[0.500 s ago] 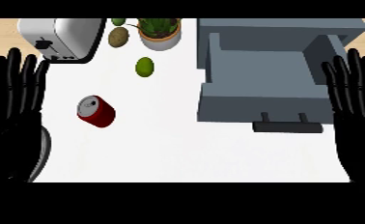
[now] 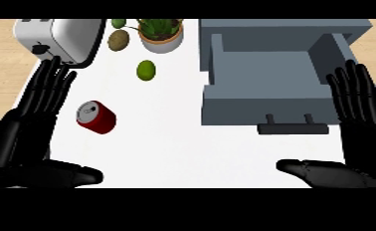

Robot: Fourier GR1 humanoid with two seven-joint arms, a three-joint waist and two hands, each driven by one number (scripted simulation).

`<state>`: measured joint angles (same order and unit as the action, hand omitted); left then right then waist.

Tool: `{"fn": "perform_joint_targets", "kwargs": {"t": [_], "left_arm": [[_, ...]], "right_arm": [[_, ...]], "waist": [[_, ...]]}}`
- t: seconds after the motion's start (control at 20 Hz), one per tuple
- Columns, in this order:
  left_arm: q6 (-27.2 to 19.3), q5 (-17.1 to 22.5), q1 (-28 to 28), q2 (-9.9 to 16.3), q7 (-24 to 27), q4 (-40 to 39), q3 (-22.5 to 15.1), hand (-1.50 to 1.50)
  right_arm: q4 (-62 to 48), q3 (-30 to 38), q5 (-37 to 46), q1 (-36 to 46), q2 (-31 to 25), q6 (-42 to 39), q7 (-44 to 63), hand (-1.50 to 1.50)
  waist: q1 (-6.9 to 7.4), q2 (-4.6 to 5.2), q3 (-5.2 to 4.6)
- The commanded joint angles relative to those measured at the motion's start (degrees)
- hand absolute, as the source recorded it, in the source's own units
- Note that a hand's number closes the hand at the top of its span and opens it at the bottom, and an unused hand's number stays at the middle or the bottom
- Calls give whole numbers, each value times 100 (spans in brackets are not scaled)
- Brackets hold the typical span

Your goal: Pick up the can, place it into the drawer and close the drawer

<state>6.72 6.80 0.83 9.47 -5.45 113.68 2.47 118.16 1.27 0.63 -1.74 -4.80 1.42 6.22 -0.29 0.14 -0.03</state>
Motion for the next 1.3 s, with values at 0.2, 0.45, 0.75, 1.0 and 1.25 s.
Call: {"fn": "perform_joint_targets", "kwargs": {"t": [0.2, 0.45, 0.75, 1.0, 1.25], "left_arm": [[81, 144, 80, 283, -1308, 249, 105, -150], [437, 482, -298, 268, -1125, 317, 480, -150], [167, 303, -68, 53, -1304, -16, 472, -150], [230, 430, 46, 144, -1478, -86, 766, -150], [475, 400, -53, 65, -979, -551, 773, -150]], "right_arm": [[36, 179, 71, 88, -60, 180, 983, -150], [195, 340, -187, -844, -27, -257, 240, -150], [743, 253, -187, -1114, 126, -240, 447, -150], [133, 444, -203, -1088, 145, -479, -155, -150], [-25, 705, -319, -1336, 46, -771, -526, -150]], "waist": [[33, -16, 3], [23, -19, 3], [8, -18, 2], [18, -17, 3], [13, -18, 3]]}}
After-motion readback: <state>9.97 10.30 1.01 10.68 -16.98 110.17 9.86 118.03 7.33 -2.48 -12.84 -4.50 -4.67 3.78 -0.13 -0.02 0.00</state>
